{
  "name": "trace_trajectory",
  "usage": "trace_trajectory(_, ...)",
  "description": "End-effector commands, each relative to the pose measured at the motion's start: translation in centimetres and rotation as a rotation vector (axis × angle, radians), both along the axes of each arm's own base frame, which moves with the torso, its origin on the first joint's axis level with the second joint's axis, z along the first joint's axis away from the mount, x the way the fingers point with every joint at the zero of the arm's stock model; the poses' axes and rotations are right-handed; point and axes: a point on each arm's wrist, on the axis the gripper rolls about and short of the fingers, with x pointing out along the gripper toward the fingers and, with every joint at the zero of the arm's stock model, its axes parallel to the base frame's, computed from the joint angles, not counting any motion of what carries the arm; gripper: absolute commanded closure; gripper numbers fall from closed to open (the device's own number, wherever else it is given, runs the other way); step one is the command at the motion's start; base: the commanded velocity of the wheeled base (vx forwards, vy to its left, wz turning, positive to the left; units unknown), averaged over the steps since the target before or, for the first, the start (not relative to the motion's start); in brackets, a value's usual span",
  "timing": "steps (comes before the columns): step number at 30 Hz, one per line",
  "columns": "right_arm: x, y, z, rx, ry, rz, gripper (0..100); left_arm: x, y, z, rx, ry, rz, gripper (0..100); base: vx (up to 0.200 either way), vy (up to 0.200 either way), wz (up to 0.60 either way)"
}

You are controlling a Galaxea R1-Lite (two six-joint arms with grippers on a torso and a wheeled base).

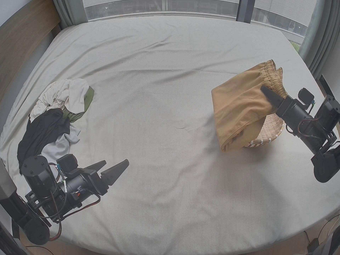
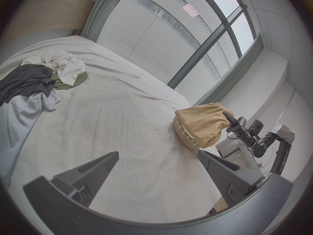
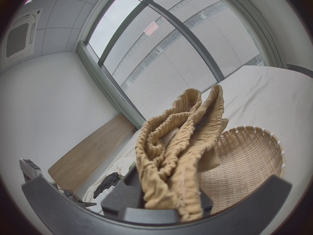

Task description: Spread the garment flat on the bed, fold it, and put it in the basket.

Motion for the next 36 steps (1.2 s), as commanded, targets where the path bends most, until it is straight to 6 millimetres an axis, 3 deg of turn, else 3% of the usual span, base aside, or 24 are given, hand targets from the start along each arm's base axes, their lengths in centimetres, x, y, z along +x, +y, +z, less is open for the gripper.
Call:
trace_trajectory(1,1.7,-0.9,-2.4,-0.013,0.062,-0.038,100,0.0,0.0,0.0,-0.001,0.0,0.0,0,0.0,0.0,0.0)
trace_trajectory(8,3.1,-2.3,-3.5,-0.014,0.07,-0.086,100,-0.2,-0.1,-0.1,0.001,0.004,-0.006,0,0.0,0.0,0.0)
trace_trajectory(9,3.1,-2.5,-3.6,-0.016,0.072,-0.093,0,-0.3,-0.1,0.0,0.001,0.004,-0.008,0,0.0,0.0,0.0)
trace_trajectory(18,2.6,-3.2,-3.0,-0.073,0.035,-0.127,0,-0.3,-0.2,0.0,0.0,0.002,-0.013,0,0.0,0.0,0.0)
trace_trajectory(31,-2.9,-3.1,0.7,-0.113,-0.016,-0.122,0,-0.3,-0.3,0.1,-0.001,-0.001,-0.019,0,0.0,0.0,0.0)
trace_trajectory(36,-5.2,0.1,0.1,-0.124,0.025,0.016,0,-0.4,-0.4,0.0,0.0,0.002,-0.02,0,0.0,0.0,0.0)
